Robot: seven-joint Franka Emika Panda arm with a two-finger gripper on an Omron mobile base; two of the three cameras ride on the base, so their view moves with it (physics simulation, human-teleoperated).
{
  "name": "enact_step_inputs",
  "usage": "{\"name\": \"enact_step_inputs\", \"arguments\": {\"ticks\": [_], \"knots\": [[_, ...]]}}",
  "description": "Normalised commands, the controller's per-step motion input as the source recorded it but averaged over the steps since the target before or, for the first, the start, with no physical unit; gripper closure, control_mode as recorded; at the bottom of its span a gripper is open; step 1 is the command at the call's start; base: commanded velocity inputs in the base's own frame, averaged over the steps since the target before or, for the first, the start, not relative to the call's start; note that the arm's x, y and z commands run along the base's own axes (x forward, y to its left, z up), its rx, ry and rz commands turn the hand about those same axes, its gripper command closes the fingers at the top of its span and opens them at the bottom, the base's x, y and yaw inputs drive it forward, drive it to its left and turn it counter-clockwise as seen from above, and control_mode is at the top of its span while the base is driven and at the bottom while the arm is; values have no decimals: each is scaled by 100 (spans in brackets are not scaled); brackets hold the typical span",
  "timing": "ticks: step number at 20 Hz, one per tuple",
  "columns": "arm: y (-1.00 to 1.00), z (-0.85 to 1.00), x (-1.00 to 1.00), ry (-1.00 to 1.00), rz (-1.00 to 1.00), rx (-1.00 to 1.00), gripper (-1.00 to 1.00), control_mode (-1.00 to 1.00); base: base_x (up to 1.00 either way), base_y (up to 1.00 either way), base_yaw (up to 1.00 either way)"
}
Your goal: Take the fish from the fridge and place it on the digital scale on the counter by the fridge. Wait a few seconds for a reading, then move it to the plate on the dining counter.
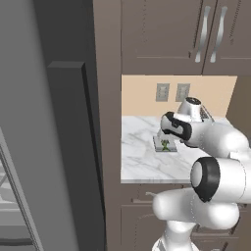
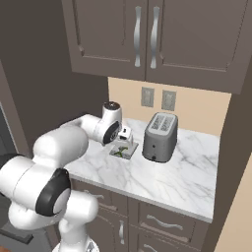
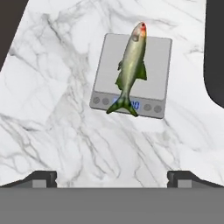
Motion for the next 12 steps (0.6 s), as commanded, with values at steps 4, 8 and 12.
{"name": "enact_step_inputs", "arguments": {"ticks": [4,8,12], "knots": [[0,-21,68,0,-11,0,-100,-100,0,0,0],[-26,-36,17,0,-1,0,-100,-100,0,0,0],[-31,-20,10,0,0,0,-100,-100,0,0,0]]}}
